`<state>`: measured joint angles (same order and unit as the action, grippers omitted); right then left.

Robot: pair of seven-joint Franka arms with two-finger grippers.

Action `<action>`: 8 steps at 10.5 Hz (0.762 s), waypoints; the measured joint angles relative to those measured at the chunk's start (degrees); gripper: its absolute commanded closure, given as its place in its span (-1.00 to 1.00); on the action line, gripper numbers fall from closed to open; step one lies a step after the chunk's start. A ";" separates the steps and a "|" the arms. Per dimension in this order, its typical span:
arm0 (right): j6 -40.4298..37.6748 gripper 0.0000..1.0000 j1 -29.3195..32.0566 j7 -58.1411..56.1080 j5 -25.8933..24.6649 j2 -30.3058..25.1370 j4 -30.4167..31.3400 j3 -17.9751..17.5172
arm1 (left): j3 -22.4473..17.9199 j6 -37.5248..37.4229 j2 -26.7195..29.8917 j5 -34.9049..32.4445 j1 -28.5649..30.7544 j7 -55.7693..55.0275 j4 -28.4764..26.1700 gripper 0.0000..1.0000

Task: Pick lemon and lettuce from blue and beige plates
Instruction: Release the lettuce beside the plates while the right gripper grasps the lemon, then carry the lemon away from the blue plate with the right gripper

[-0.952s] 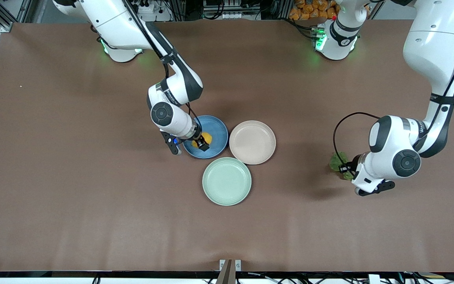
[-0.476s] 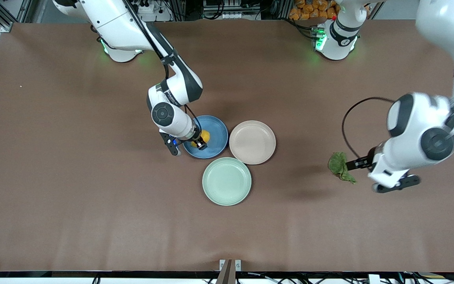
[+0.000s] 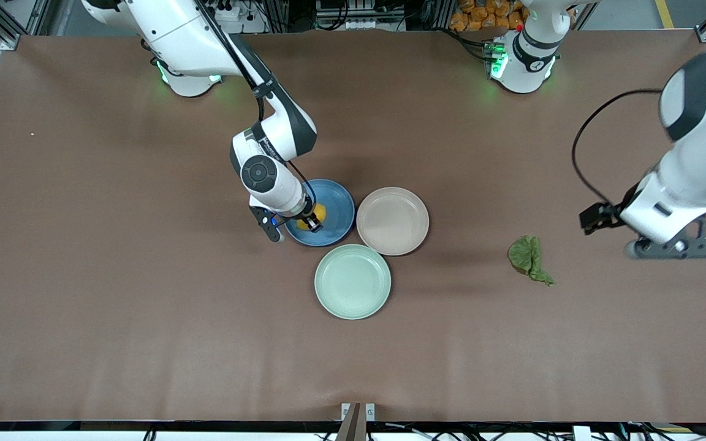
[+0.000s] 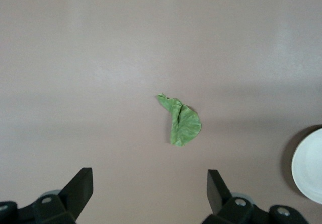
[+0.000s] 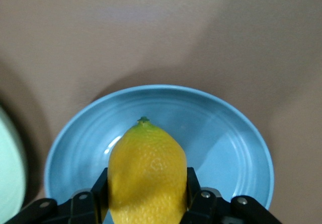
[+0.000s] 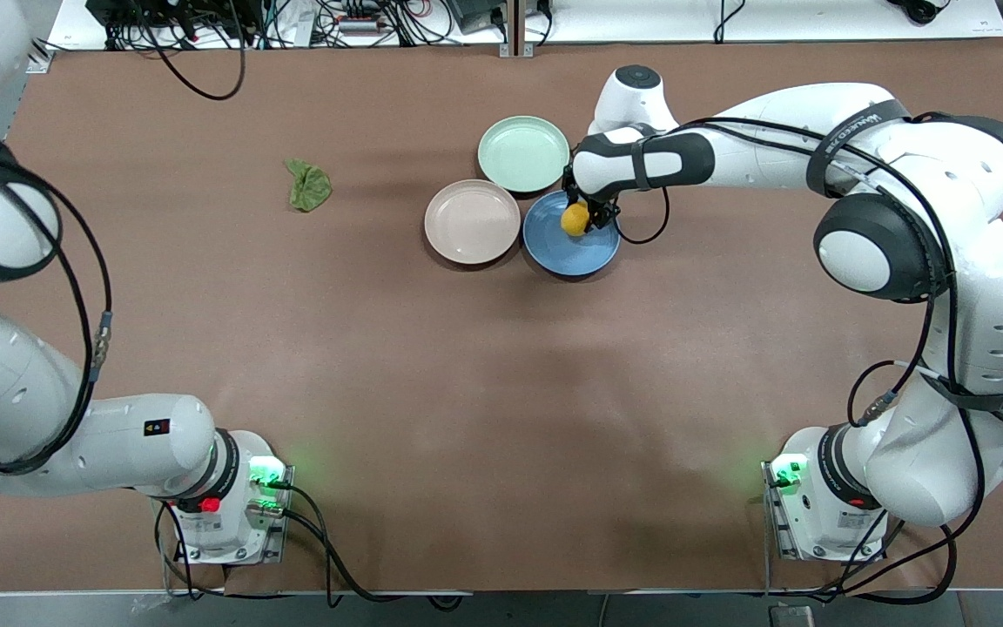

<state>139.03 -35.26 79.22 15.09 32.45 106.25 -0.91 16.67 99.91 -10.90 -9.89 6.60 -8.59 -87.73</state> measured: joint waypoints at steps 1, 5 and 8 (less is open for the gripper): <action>-0.02 1.00 0.00 0.06 -1.56 -0.70 -0.31 0.26 | 0.05 -1.82 2.20 0.00 -0.02 0.28 -0.01 -1.00; -5.21 1.00 2.86 -4.46 -7.11 -3.88 -2.41 1.76 | 0.18 -6.39 8.56 1.43 -0.07 0.42 -0.05 -1.00; -13.62 1.00 9.23 -16.68 -7.36 -7.02 -5.32 2.00 | -0.11 -9.90 12.36 3.26 -0.04 0.42 -0.07 -1.00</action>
<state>125.41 -26.03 62.53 7.74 25.43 100.93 1.09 16.56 90.01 1.46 -6.63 6.56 -8.17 -87.80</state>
